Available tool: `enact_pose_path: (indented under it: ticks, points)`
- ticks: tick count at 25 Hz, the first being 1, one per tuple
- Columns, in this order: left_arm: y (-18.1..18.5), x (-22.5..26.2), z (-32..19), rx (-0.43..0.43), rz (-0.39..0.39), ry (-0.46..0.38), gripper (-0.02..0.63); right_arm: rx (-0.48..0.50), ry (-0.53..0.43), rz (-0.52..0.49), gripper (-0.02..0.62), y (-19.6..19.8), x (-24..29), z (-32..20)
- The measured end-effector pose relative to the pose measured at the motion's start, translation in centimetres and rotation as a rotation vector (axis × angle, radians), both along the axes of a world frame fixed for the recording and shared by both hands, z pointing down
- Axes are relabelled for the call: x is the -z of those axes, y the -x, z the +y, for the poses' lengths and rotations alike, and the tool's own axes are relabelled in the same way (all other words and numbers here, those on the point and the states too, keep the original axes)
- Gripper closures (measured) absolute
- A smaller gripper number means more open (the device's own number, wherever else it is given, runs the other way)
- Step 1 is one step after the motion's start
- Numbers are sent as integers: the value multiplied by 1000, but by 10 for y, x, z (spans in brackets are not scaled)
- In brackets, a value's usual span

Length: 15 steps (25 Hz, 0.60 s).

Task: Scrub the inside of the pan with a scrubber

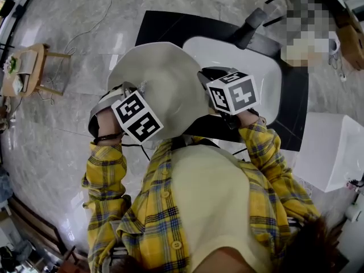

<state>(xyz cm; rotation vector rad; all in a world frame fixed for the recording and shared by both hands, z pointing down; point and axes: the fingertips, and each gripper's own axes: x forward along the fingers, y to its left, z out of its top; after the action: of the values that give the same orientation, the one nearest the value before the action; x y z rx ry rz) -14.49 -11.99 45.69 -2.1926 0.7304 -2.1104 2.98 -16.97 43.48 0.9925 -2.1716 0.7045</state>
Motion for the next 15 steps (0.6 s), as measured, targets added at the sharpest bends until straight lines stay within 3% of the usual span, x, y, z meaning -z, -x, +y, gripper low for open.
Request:
enact_pose_path:
  ticks: [15]
  points:
    - [-4,11,-49,27,9,-193,520,-24,-1,-3,578,0,-1,0]
